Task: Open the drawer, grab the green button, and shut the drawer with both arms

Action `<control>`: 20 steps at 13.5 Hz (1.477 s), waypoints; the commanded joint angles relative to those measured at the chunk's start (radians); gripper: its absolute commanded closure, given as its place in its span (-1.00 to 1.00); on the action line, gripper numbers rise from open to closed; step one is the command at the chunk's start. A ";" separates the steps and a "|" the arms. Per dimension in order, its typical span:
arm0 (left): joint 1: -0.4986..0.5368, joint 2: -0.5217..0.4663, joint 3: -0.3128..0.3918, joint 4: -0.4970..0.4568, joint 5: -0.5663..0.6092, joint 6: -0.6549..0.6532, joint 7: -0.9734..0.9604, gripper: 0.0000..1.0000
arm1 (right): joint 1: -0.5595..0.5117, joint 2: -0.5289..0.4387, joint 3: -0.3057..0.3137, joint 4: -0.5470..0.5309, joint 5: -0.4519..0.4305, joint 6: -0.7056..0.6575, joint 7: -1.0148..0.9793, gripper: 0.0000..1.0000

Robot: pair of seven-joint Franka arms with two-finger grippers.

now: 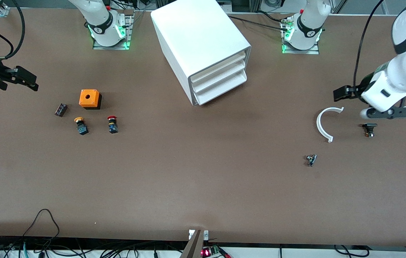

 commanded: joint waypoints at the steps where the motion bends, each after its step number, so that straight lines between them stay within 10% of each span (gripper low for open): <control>1: 0.015 0.102 -0.013 -0.042 -0.132 -0.005 0.039 -1.00 | -0.006 -0.012 0.003 0.006 0.002 -0.018 0.000 -1.00; 12: -0.042 0.400 -0.049 -0.346 -0.890 0.183 0.614 -1.00 | 0.001 0.003 0.011 0.009 -0.009 -0.018 -0.006 -1.00; 20: -0.113 0.443 -0.253 -0.438 -1.048 0.417 0.696 -0.88 | -0.003 0.013 0.003 0.009 0.003 -0.041 -0.012 -1.00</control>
